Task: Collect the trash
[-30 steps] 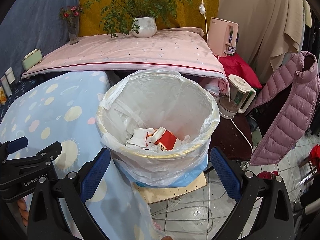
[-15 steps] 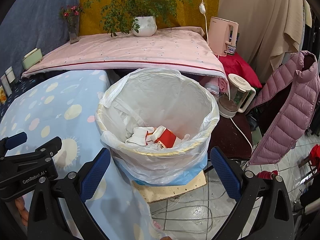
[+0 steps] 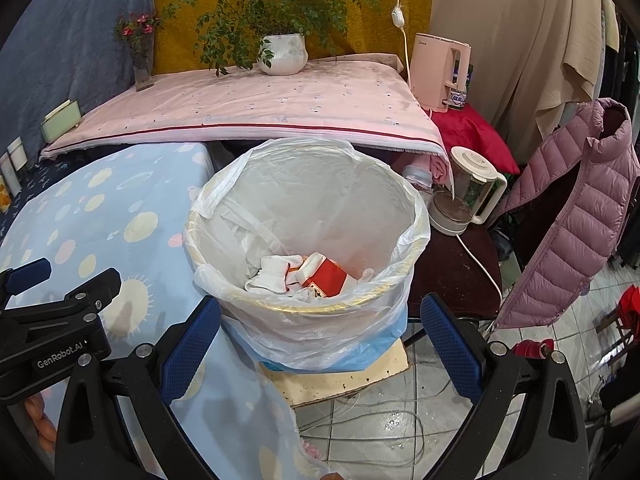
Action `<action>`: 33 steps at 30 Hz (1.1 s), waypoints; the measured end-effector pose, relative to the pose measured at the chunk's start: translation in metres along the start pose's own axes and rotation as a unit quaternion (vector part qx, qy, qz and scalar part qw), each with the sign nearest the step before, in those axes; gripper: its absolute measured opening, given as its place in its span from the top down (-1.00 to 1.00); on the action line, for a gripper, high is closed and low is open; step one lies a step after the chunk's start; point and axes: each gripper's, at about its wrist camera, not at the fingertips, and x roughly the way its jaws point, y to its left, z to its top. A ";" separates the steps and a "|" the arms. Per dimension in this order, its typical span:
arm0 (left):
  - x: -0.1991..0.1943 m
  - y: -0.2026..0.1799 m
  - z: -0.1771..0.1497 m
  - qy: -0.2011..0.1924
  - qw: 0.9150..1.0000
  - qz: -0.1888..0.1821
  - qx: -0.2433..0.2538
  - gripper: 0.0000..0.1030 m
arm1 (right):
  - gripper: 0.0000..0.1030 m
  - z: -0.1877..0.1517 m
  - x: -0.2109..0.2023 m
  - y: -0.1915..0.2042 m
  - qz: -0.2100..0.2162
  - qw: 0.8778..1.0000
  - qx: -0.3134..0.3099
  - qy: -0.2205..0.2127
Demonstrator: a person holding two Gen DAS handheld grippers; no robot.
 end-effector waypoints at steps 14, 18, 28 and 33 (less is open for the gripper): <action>0.001 -0.003 0.000 0.003 1.000 -0.002 0.003 -0.79 | -0.87 -0.001 0.001 -0.002 -0.001 1.000 -0.001 0.001; 0.000 -0.004 0.000 0.003 1.000 -0.003 0.003 -0.79 | -0.87 -0.001 0.001 -0.002 -0.001 1.000 -0.001 0.001; 0.000 -0.006 0.001 0.001 1.000 -0.004 0.005 -0.79 | -0.87 -0.002 0.002 -0.004 -0.001 1.000 0.004 0.000; -0.001 -0.008 0.001 -0.001 1.000 -0.006 0.006 -0.79 | -0.87 -0.002 0.002 -0.004 -0.002 1.000 0.005 0.001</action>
